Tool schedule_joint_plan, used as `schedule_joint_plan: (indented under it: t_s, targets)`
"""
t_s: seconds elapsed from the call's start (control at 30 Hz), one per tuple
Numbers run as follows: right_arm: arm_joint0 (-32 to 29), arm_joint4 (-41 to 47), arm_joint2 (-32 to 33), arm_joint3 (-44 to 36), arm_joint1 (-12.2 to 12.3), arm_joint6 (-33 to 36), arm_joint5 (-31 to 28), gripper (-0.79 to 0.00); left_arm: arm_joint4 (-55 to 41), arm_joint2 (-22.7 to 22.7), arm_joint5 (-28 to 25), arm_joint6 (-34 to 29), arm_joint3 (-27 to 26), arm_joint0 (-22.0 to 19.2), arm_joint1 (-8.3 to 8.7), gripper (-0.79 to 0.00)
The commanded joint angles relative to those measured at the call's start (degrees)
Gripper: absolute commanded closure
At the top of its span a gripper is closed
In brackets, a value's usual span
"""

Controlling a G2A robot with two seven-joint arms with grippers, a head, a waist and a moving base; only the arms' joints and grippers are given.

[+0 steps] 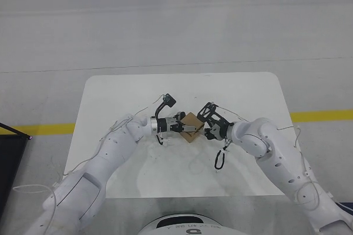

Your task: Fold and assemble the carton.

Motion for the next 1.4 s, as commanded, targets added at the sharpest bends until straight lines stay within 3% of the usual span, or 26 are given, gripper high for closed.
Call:
schedule_joint_plan:
  t_s: [0.0,0.3,0.77,1.37]
  targets:
    - [-0.4,0.5,0.6,-0.2,0.1,-0.3,-0.7,-0.382,0.1,0.0,0.0,0.1,0.1,0.0,-0.02,-0.785]
    - [-3.9,5.0,6.0,-1.9,1.1,-4.7,-4.5,-0.385,0.4,0.0,-0.1,0.5,0.2,-0.1,-0.09,-0.785]
    - [-1.8,5.0,3.5,0.1,-0.1,-7.8,4.3,-0.376,0.6,-0.2,-0.4,0.6,0.2,0.0,-0.04,-0.785]
    - [-0.2,4.5,2.2,1.3,-0.5,-4.5,5.5,-0.376,4.8,-1.2,-0.6,2.9,-2.2,-0.1,0.77,-0.785]
